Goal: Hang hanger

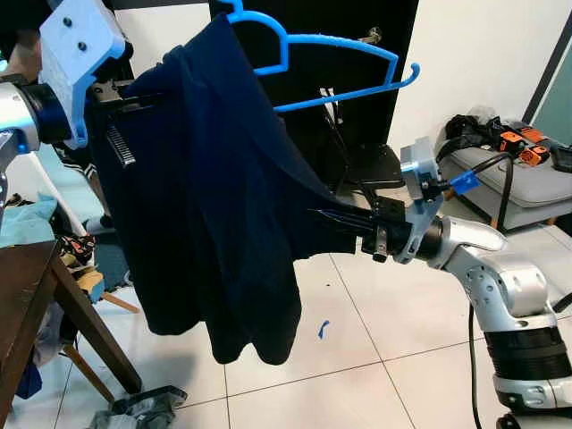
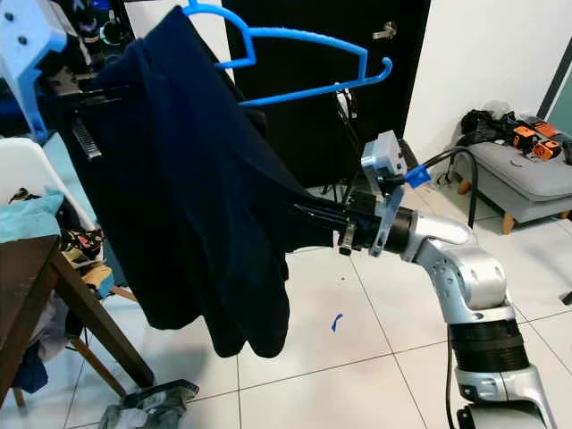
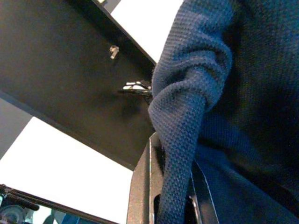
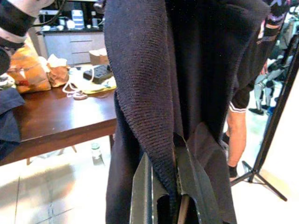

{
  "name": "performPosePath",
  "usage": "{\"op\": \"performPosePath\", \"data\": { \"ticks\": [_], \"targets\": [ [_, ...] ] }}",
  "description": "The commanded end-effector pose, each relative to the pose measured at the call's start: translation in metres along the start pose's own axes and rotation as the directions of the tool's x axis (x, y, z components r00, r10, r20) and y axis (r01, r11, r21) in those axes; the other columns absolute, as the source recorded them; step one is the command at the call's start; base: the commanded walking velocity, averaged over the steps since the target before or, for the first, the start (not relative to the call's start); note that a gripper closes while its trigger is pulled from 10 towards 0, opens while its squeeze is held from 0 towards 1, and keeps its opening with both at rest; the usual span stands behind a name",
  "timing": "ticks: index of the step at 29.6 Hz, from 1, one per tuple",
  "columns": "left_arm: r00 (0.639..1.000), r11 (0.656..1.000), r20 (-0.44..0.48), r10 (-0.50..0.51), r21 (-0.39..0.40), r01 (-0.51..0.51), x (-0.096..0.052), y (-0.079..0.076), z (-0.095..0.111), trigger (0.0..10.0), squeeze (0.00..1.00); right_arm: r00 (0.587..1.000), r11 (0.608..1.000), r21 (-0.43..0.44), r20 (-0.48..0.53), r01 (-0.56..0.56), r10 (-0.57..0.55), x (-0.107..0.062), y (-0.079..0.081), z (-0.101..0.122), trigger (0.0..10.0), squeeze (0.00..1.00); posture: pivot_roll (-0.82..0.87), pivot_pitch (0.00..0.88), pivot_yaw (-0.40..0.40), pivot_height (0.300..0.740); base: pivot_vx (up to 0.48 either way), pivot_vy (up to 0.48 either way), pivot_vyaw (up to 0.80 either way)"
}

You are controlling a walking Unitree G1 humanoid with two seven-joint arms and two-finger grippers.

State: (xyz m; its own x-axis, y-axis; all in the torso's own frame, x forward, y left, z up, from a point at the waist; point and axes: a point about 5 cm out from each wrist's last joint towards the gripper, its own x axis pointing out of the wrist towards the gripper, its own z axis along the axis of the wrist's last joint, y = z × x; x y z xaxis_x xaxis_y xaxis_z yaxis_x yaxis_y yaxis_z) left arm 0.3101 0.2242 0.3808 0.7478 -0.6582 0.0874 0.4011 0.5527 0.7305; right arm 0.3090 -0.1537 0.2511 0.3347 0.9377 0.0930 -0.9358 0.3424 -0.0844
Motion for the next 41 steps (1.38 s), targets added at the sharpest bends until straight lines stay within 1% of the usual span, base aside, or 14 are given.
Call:
{"op": "performPosePath", "data": {
  "ticks": [1,7,8,9,10,11,13,15,18,23,34,38,39,41],
  "targets": [
    [0.999,0.999,0.007,0.051,0.017,-0.052,-0.007,0.01,0.005,0.0,0.0,1.0,1.0,-0.009,0.019,0.018,-0.018,-0.001,-0.003,0.004,0.0,0.0,0.02,0.0,0.048,0.74,0.0,0.0,0.0],
    [0.999,0.999,-0.005,0.044,0.008,-0.044,-0.01,0.011,0.002,0.0,0.0,0.994,0.994,-0.034,0.049,0.102,-0.1,-0.003,-0.015,0.012,0.0,0.0,0.02,0.0,0.049,0.74,0.0,0.0,0.0],
    [1.0,1.0,-0.015,0.008,-0.014,-0.008,-0.015,0.01,-0.002,0.0,0.0,0.978,0.979,-0.053,0.079,0.199,-0.195,-0.007,-0.028,0.02,0.0,0.0,0.02,0.0,0.049,0.74,0.0,0.0,0.0],
    [1.0,1.0,-0.015,0.008,-0.014,-0.008,-0.015,0.01,-0.002,0.0,0.0,0.978,0.979,-0.053,0.079,0.199,-0.195,-0.007,-0.028,0.02,0.0,0.0,0.02,0.0,0.049,0.74,0.0,0.0,0.0],
    [0.999,0.996,-0.025,-0.048,-0.071,0.046,-0.026,0.009,-0.01,0.0,0.0,0.94,0.94,-0.085,0.121,0.33,-0.319,-0.017,-0.045,0.034,0.0,0.0,0.02,0.0,0.051,0.74,0.0,0.0,0.0],
    [0.999,0.996,-0.025,-0.048,-0.071,0.046,-0.026,0.009,-0.01,0.0,0.0,0.94,0.94,-0.085,0.121,0.33,-0.319,-0.017,-0.045,0.034,0.0,0.0,0.02,0.0,0.051,0.74,0.0,0.0,0.0],
    [0.99,0.976,0.0,-0.14,-0.171,0.138,-0.048,0.008,-0.017,0.0,0.0,0.872,0.868,-0.135,0.186,0.478,-0.452,-0.033,-0.064,0.058,0.0,0.0,0.02,0.0,0.049,0.74,0.0,0.0,0.0],
    [0.984,0.959,0.009,-0.18,-0.223,0.178,-0.058,0.008,-0.023,0.0,0.0,0.858,0.847,-0.166,0.204,0.505,-0.471,-0.037,-0.067,0.067,0.0,0.0,0.02,0.0,0.048,0.74,0.0,0.0,0.0],
    [0.982,0.953,0.004,-0.189,-0.24,0.185,-0.061,0.009,-0.025,0.0,0.0,0.858,0.844,-0.177,0.206,0.506,-0.471,-0.038,-0.067,0.069,0.0,0.0,0.02,0.0,0.048,0.74,0.0,0.0,0.0],
    [0.951,0.903,-0.065,-0.302,-0.338,0.264,-0.074,0.001,-0.045,0.0,0.0,0.875,0.854,-0.212,0.218,0.474,-0.432,-0.034,-0.064,0.075,0.0,0.0,0.03,0.0,0.048,0.74,0.0,0.0,0.0],
    [0.914,0.869,-0.121,-0.388,-0.378,0.319,-0.077,-0.01,-0.058,0.0,0.0,0.91,0.888,-0.232,0.226,0.398,-0.348,-0.029,-0.059,0.08,0.0,0.0,0.02,0.0,0.047,0.74,0.0,0.0,0.0],
    [0.879,0.843,-0.157,-0.451,-0.4,0.36,-0.079,-0.016,-0.066,0.0,0.0,0.954,0.93,-0.253,0.209,0.265,-0.215,-0.024,-0.048,0.084,0.0,0.0,0.02,0.0,0.05,0.74,0.0,0.0,0.0],
    [0.854,0.826,-0.177,-0.489,-0.409,0.388,-0.077,-0.02,-0.071,0.0,0.0,0.977,0.952,-0.267,0.185,0.152,-0.104,-0.019,-0.038,0.085,0.0,0.0,0.02,0.0,0.051,0.74,0.0,0.0,0.0],
    [0.854,0.826,-0.177,-0.489,-0.409,0.388,-0.077,-0.02,-0.071,0.0,0.0,0.977,0.952,-0.267,0.185,0.152,-0.104,-0.019,-0.038,0.085,0.0,0.0,0.02,0.0,0.051,0.74,0.0,0.0,0.0]
  ]
}}
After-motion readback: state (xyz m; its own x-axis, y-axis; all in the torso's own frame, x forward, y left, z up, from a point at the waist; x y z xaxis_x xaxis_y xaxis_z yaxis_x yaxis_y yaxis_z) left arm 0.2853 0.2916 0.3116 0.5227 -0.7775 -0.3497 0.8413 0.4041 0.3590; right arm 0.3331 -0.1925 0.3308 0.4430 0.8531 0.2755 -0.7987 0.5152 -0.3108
